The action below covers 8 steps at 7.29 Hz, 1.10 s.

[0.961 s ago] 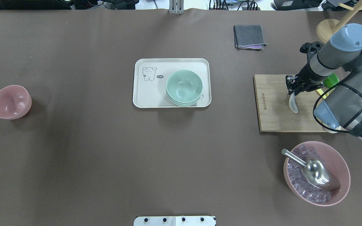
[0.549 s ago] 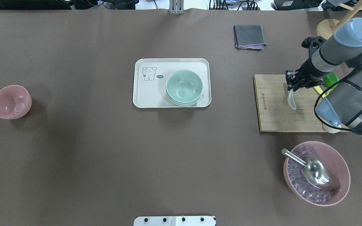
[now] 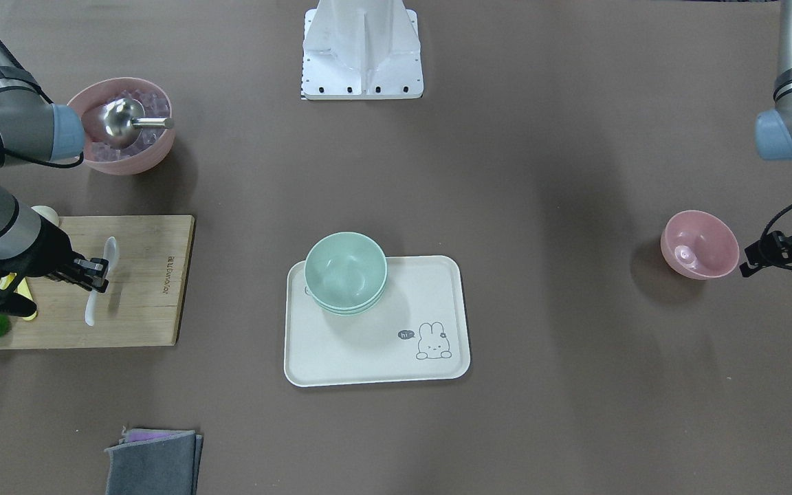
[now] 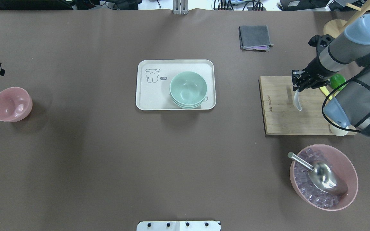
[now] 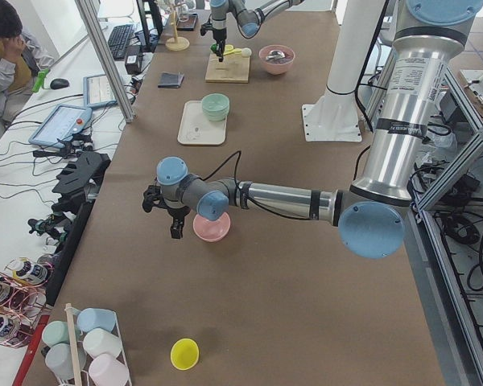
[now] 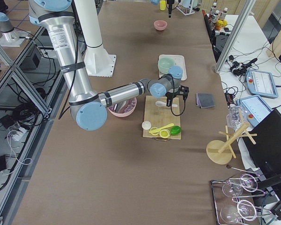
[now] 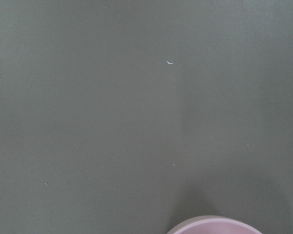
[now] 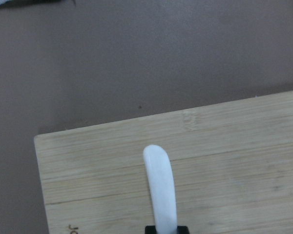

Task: Stack pink bowl on green and place spoon
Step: 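Lift the white spoon with the right gripper while the left gripper grasps the pink bowl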

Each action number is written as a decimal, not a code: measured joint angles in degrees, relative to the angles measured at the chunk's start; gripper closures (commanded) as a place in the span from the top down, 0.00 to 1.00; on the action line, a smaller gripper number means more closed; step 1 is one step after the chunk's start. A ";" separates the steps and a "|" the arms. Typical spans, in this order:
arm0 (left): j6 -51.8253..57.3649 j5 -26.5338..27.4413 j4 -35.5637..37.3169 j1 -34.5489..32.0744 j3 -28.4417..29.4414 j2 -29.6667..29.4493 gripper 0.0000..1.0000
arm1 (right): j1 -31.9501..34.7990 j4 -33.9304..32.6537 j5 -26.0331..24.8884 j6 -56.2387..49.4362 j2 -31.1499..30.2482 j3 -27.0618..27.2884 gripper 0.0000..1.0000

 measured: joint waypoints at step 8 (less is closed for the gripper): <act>0.36 -4.69 -0.77 4.34 5.11 -0.20 0.87 | 0.84 -5.39 0.38 8.45 11.55 0.42 0.00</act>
